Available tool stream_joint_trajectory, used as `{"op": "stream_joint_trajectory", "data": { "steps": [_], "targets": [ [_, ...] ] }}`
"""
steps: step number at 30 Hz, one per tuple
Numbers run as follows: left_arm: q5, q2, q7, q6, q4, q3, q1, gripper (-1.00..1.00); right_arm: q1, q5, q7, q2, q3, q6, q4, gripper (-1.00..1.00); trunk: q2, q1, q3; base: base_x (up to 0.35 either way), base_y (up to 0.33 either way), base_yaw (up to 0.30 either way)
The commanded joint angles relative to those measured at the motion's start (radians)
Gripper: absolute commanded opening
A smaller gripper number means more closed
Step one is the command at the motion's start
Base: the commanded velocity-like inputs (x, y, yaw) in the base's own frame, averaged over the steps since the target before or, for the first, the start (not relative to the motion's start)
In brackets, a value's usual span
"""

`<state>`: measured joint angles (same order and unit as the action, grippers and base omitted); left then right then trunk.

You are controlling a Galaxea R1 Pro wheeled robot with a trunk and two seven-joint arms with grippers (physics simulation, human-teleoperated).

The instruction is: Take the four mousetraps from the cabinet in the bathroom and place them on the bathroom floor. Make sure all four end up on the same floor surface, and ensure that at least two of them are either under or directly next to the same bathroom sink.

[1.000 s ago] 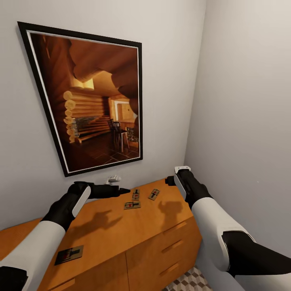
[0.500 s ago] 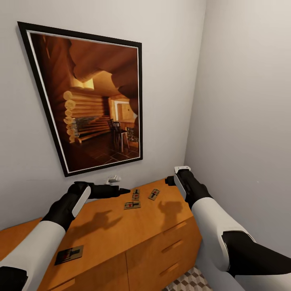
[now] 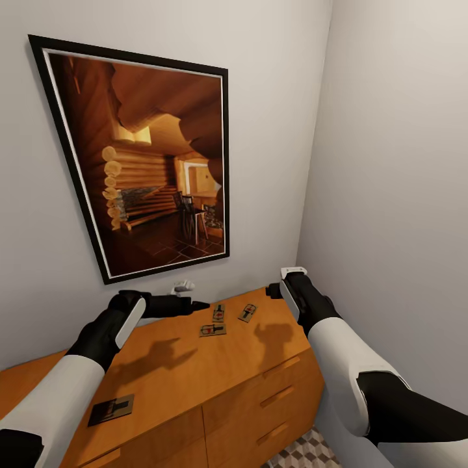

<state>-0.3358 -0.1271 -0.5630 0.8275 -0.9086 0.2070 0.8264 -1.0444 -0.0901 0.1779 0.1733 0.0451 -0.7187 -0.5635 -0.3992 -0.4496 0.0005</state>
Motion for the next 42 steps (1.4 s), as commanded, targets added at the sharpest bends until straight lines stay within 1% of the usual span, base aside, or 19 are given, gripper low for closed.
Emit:
{"op": "stream_joint_trajectory", "data": {
  "steps": [1,8,15,21,26,36,42],
  "targets": [
    [-0.003,-0.001,0.0,0.005,-0.002,0.002,0.0,1.0,0.0,-0.009,-0.002,0.001,0.004,-0.006,-0.001,1.0,-0.001,0.0,-0.001,0.0,0.0,0.0],
    [-0.002,-0.002,0.001,0.005,-0.01,0.003,0.0,1.0,0.0,-0.008,-0.001,0.001,0.003,-0.012,0.002,1.0,-0.001,0.0,-0.001,0.0,0.0,0.0],
    [-0.002,-0.002,0.001,0.005,-0.012,0.003,0.0,1.0,0.0,-0.006,0.006,0.001,0.004,-0.024,0.026,1.0,-0.001,0.0,-0.001,0.0,0.0,0.0],
    [-0.001,-0.001,0.001,0.005,-0.012,0.003,0.0,1.0,-0.005,-0.004,0.013,0.001,0.006,-0.075,0.07,1.0,-0.001,0.0,-0.001,0.0,0.0,0.0],
    [0.0,0.0,0.002,0.004,-0.012,0.003,0.0,1.0,-0.014,-0.002,0.015,0.001,0.007,-0.096,0.084,1.0,-0.001,0.0,-0.001,0.0,0.0,0.0],
    [0.003,-0.001,0.002,0.005,-0.011,0.003,0.0,1.0,-0.025,-0.001,0.015,0.001,0.009,-0.104,0.093,1.0,-0.001,0.0,-0.001,0.01,0.0,0.0],
    [0.004,-0.001,0.002,0.005,-0.011,0.004,0.0,1.0,-0.026,-0.001,0.015,0.001,0.01,-0.105,0.093,1.0,-0.001,0.0,-0.001,0.191,0.0,0.0]
  ]
}}
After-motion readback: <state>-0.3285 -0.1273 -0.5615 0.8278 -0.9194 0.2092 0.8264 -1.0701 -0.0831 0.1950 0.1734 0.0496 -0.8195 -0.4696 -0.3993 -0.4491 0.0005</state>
